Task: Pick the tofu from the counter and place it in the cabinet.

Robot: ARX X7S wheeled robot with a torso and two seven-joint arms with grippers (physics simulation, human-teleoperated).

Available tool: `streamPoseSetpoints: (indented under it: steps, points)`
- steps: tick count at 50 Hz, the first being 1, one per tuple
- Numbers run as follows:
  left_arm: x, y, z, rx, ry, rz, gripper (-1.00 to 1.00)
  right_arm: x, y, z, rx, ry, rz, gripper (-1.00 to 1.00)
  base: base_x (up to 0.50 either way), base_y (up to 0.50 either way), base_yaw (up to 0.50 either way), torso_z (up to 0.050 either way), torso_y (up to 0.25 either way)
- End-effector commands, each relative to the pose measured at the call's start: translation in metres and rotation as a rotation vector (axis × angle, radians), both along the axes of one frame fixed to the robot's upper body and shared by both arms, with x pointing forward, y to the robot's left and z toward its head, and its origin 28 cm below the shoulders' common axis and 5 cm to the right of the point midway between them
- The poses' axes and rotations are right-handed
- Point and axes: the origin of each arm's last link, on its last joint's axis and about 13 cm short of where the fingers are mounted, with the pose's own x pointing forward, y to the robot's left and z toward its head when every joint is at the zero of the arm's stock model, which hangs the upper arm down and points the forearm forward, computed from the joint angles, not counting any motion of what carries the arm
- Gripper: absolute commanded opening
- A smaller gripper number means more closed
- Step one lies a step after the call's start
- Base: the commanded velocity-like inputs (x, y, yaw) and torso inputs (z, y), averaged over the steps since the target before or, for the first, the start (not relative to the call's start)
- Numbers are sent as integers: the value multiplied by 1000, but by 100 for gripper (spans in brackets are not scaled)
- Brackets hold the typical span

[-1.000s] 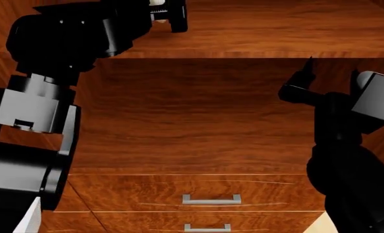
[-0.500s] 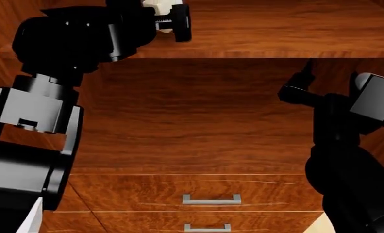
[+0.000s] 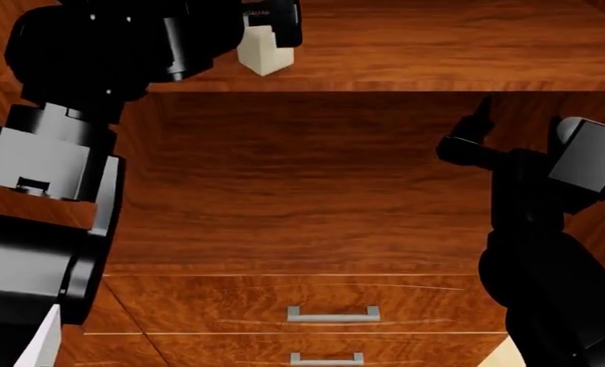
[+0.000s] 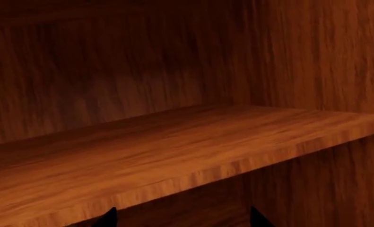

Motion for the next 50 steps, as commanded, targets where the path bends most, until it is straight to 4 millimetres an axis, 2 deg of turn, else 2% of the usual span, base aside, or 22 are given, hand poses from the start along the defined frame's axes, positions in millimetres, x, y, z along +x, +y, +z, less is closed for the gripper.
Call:
streamPoseSetpoints:
  steps: [1, 11, 34, 44, 50]
  points:
    - [-13, 1, 19, -26, -88, -12, 100, 0, 1, 2, -3, -6, 2, 100, 0, 0, 0, 0, 0]
    - [-29, 13, 38, -27, -215, 5, 100, -1, -1, 8, -8, -13, -4, 100, 0, 0, 0, 0, 0]
    - [-28, 10, 29, 23, -199, -15, 100, 0, 1, 6, -10, -5, -6, 100, 0, 0, 0, 0, 0]
    - [-35, 12, 27, 9, -206, -31, 100, 0, 2, 4, -7, -2, -4, 100, 0, 0, 0, 0, 0]
    - [-47, 11, 29, 8, -232, -58, 100, -2, 2, 5, -4, -5, -5, 100, 0, 0, 0, 0, 0]
